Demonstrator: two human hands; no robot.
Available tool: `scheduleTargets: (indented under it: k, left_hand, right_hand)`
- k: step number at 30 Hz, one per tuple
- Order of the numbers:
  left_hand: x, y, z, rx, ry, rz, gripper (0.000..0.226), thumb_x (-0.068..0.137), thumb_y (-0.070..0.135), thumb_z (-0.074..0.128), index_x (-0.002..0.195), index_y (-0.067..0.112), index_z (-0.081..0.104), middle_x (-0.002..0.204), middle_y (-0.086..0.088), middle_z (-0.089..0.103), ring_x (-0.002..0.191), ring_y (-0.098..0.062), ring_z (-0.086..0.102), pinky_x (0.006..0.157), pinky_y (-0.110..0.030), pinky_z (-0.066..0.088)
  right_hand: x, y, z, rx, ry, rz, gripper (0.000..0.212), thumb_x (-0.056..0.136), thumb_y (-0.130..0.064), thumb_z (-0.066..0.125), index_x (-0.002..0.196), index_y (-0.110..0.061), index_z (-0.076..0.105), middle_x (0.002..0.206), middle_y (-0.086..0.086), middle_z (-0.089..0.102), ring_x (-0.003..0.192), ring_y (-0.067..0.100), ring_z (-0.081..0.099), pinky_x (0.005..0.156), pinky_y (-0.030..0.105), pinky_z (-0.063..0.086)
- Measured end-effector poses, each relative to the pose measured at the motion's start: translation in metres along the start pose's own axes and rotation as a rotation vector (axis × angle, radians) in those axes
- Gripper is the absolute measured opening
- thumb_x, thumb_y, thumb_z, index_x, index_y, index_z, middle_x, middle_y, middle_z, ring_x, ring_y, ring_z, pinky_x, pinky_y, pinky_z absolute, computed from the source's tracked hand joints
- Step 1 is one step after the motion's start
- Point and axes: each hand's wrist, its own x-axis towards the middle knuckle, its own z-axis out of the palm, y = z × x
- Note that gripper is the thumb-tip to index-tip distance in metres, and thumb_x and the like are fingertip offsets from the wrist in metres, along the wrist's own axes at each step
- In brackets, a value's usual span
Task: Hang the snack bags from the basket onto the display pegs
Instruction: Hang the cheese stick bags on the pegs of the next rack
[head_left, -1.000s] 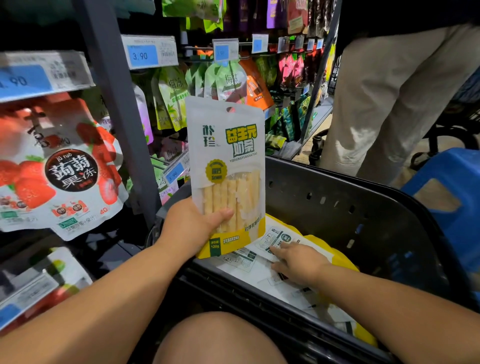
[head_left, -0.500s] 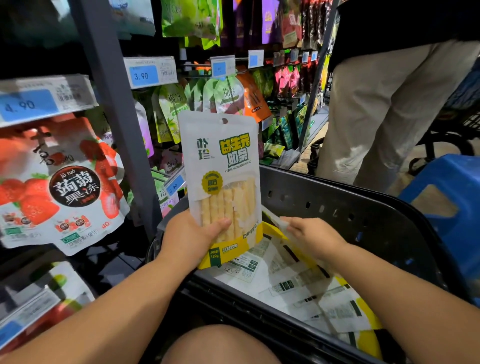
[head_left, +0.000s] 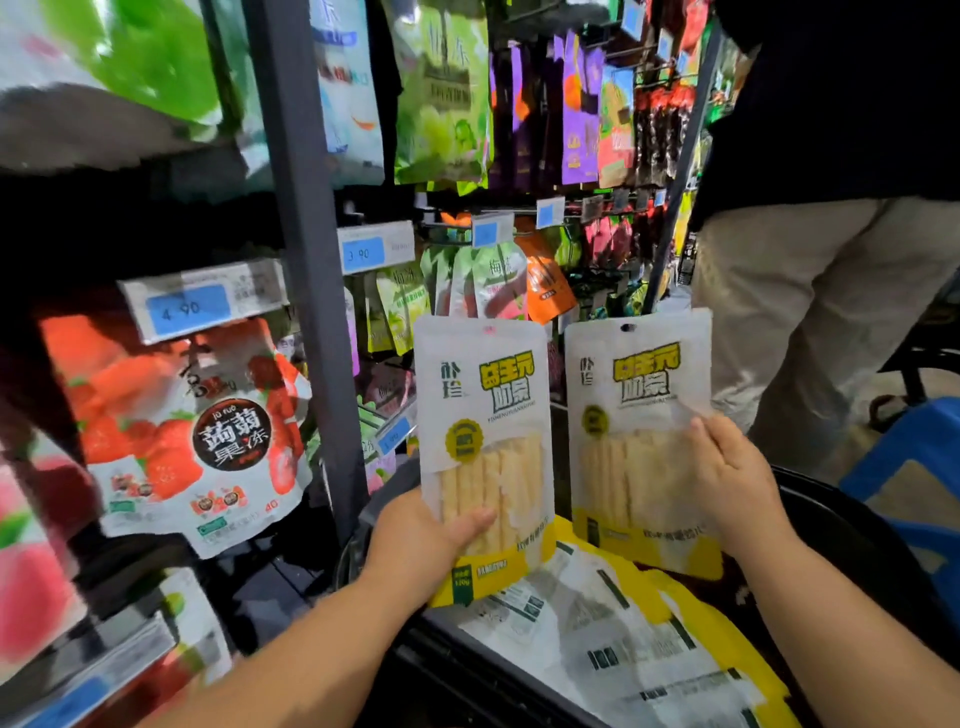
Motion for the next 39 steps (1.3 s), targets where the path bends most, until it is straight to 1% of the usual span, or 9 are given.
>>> scheduleTargets:
  k: [5, 12, 19, 22, 25, 30, 35, 37, 39]
  left_hand:
    - [0.000, 0.006, -0.006, -0.040, 0.052, -0.024, 0.021, 0.080, 0.033, 0.078, 0.099, 0.032, 0.068, 0.090, 0.010, 0.069, 0.079, -0.002, 0.061, 0.057, 0.001, 0.038]
    - [-0.012, 0.030, -0.052, -0.102, 0.158, 0.043, 0.016, 0.079, 0.027, 0.080, 0.088, 0.032, 0.068, 0.074, 0.022, 0.064, 0.075, 0.003, 0.063, 0.057, -0.001, 0.041]
    - [-0.055, 0.040, -0.129, 0.005, 0.250, 0.093, 0.020, 0.083, 0.033, 0.075, 0.074, 0.038, 0.058, 0.068, 0.024, 0.057, 0.061, 0.011, 0.056, 0.053, -0.002, 0.038]
    - [-0.080, 0.033, -0.161, 0.011, 0.322, 0.074, 0.019, 0.082, 0.033, 0.076, 0.075, 0.036, 0.058, 0.062, 0.024, 0.058, 0.064, 0.010, 0.057, 0.051, -0.001, 0.037]
    - [-0.111, 0.023, -0.197, 0.026, 0.366, 0.020, 0.025, 0.081, 0.035, 0.076, 0.065, 0.027, 0.059, 0.047, 0.017, 0.059, 0.049, 0.010, 0.056, 0.052, -0.006, 0.043]
    - [-0.164, 0.004, -0.252, 0.018, 0.526, -0.026, 0.033, 0.065, 0.057, 0.081, 0.082, 0.031, 0.069, 0.066, 0.014, 0.070, 0.064, -0.001, 0.064, 0.064, -0.015, 0.048]
    - [-0.234, -0.018, -0.307, 0.003, 0.700, -0.074, 0.037, 0.059, 0.060, 0.081, 0.084, 0.034, 0.073, 0.070, 0.024, 0.071, 0.070, 0.009, 0.066, 0.075, -0.023, 0.051]
    - [-0.264, -0.029, -0.329, 0.020, 0.772, -0.117, 0.044, 0.054, 0.065, 0.076, 0.086, 0.034, 0.076, 0.072, 0.021, 0.072, 0.069, 0.005, 0.066, 0.072, -0.023, 0.051]
    - [-0.295, -0.035, -0.349, 0.032, 0.843, -0.139, 0.019, 0.069, 0.045, 0.084, 0.080, 0.033, 0.074, 0.061, 0.023, 0.068, 0.057, 0.010, 0.060, 0.059, -0.012, 0.044]
  right_hand:
    - [0.004, -0.041, -0.019, 0.393, 0.008, 0.090, 0.023, 0.106, -0.022, 0.040, 0.101, -0.018, 0.062, 0.094, -0.003, 0.065, 0.076, 0.010, 0.066, 0.057, 0.016, 0.052]
    - [-0.001, -0.088, 0.003, 0.572, -0.185, 0.122, 0.027, 0.106, -0.018, 0.040, 0.087, -0.014, 0.059, 0.072, -0.002, 0.064, 0.071, 0.015, 0.064, 0.047, 0.020, 0.051]
    - [-0.029, -0.149, 0.063, 0.428, -0.374, -0.008, 0.029, 0.106, -0.028, 0.042, 0.084, -0.018, 0.059, 0.081, -0.007, 0.067, 0.090, 0.021, 0.062, 0.080, 0.035, 0.052]
    - [-0.049, -0.180, 0.091, 0.494, -0.494, -0.001, 0.033, 0.106, -0.029, 0.041, 0.084, -0.019, 0.063, 0.079, -0.007, 0.070, 0.088, 0.009, 0.067, 0.079, 0.025, 0.053]
    - [-0.069, -0.213, 0.119, 0.617, -0.683, 0.003, 0.034, 0.104, -0.044, 0.039, 0.099, -0.024, 0.066, 0.101, 0.004, 0.074, 0.105, 0.028, 0.068, 0.093, 0.050, 0.054]
    - [-0.109, -0.258, 0.154, 0.734, -1.017, -0.072, 0.014, 0.101, -0.033, 0.052, 0.112, -0.029, 0.060, 0.097, -0.003, 0.073, 0.082, 0.014, 0.071, 0.072, 0.035, 0.056]
    - [-0.162, -0.294, 0.200, 0.590, -1.271, -0.322, 0.101, 0.046, -0.026, 0.090, 0.130, -0.053, 0.041, 0.123, -0.010, 0.064, 0.100, 0.018, 0.068, 0.072, 0.037, 0.057]
    - [-0.195, -0.312, 0.218, 0.617, -1.250, -0.400, 0.105, 0.043, -0.021, 0.089, 0.132, -0.047, 0.041, 0.116, -0.013, 0.067, 0.102, 0.007, 0.068, 0.076, 0.028, 0.057]
    - [-0.235, -0.330, 0.233, 0.741, -1.298, -0.306, 0.090, 0.044, -0.011, 0.085, 0.125, -0.030, 0.051, 0.099, -0.008, 0.071, 0.082, 0.006, 0.071, 0.065, 0.020, 0.054]
